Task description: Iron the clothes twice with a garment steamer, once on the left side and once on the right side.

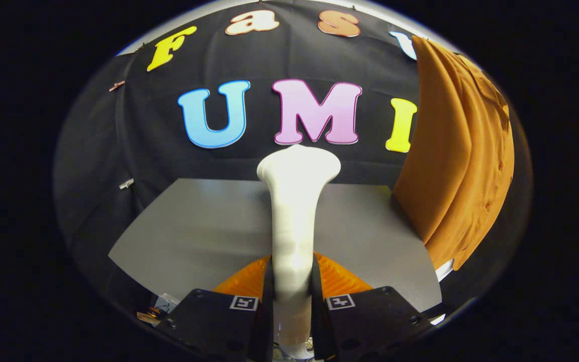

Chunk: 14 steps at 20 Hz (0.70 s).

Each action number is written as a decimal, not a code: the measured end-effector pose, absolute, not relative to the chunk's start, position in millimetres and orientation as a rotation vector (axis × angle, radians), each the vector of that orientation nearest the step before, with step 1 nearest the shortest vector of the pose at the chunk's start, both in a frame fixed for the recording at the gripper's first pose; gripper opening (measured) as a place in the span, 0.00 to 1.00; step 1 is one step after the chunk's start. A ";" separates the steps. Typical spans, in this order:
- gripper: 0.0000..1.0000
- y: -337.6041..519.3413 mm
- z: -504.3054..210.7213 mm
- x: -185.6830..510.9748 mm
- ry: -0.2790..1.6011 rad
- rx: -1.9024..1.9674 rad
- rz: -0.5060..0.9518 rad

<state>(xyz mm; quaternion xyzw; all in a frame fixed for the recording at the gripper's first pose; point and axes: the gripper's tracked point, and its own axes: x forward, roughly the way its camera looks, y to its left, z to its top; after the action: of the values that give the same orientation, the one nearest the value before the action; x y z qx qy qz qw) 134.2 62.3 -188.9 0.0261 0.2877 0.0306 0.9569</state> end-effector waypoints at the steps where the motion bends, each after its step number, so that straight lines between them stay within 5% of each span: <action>1: 0.34 58.0 -179.4 128.0 0.558 0.059 0.049; 14: 0.34 -80.1 -50.6 -14.1 0.249 0.076 -0.318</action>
<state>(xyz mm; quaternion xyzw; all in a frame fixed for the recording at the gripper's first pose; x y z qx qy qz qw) -14.1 -80.1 -50.6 0.0378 0.1238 -0.1580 0.9789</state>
